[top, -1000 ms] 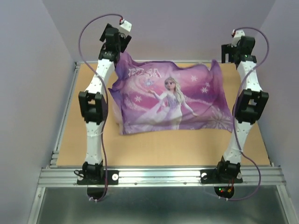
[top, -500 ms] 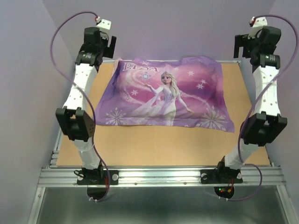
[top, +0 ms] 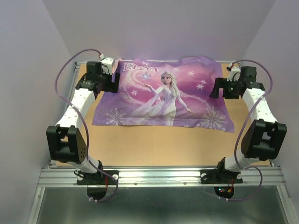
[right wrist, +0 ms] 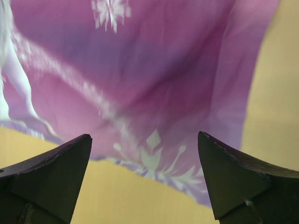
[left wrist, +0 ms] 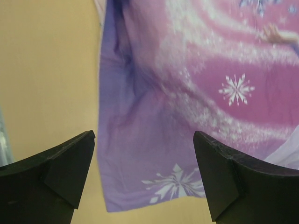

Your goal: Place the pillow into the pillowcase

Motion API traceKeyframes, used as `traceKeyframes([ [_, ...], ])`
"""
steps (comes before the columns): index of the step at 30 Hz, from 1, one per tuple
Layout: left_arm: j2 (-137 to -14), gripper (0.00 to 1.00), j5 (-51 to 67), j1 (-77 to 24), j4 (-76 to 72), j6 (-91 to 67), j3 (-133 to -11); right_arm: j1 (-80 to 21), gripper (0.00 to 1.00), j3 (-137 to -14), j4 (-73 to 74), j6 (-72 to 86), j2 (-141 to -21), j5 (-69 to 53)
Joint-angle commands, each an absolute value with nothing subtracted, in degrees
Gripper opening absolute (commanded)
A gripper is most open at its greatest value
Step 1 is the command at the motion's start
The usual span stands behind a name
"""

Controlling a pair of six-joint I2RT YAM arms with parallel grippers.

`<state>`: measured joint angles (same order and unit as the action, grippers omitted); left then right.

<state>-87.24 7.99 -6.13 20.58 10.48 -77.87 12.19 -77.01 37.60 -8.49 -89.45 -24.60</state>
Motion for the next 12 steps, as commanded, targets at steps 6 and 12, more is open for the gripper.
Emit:
traceKeyframes([
  [6, -78.0, 0.99, 9.0, -9.8, 13.2, 8.5, -65.0, 9.4, 1.00, -61.7, 32.3, -4.6, -80.3, -27.1],
  [12, -75.2, 0.99, 9.2, -10.2, 11.7, 9.6, -62.9, 6.7, 1.00, -58.8, 31.2, -4.9, -77.5, -24.3],
])
